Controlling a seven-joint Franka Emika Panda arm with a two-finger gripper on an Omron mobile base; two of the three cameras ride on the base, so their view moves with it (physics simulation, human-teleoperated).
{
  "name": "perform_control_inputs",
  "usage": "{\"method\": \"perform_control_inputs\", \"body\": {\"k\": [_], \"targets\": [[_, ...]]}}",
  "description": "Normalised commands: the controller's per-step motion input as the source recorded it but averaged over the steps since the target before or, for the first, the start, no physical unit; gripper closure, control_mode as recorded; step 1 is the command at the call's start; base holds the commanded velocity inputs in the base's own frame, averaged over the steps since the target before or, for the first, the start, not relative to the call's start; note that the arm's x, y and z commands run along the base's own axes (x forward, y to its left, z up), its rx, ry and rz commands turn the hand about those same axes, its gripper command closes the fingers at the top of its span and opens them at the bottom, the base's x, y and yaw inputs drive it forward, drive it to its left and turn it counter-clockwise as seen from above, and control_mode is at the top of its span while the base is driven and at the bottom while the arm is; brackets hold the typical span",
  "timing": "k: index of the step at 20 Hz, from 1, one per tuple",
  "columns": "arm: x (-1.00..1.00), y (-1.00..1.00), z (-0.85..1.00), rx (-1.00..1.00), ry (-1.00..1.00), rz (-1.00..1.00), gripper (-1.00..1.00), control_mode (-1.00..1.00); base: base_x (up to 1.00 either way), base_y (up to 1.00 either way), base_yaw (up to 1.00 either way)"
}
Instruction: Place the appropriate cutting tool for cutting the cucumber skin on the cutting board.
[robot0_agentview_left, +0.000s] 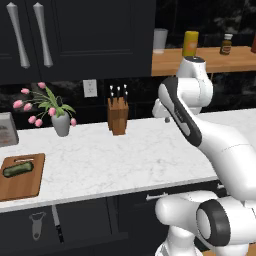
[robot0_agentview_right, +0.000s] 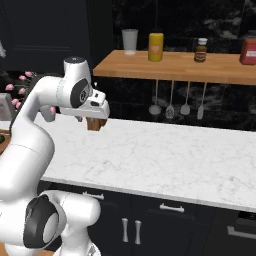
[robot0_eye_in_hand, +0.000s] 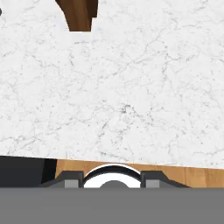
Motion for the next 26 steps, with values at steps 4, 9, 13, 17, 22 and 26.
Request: {"method": "perform_control_inputs", "body": {"k": [4, 9, 13, 17, 22, 26], "targets": [[-0.15, 0.19, -0.04, 0.0, 0.0, 0.0, -1.0, -1.0, 0.0, 0.0, 0.0], [-0.43, 0.89, -0.14, 0.0, 0.0, 0.0, -1.0, -1.0, 0.0, 0.0, 0.0], [-0.35, 1.0, -0.12, 0.0, 0.0, -0.01, -1.0, -1.0, 0.0, 0.0, 0.0], [-0.15, 1.0, -0.17, -0.01, 0.0, -0.04, -1.0, -1.0, 0.0, 0.0, 0.0], [-0.23, 1.0, -0.33, 0.0, 0.03, -0.02, -1.0, -1.0, 0.0, 0.0, 0.0], [-0.18, 1.0, -0.34, 0.0, 0.03, -0.02, -1.0, -1.0, 0.0, 0.0, 0.0]]}}
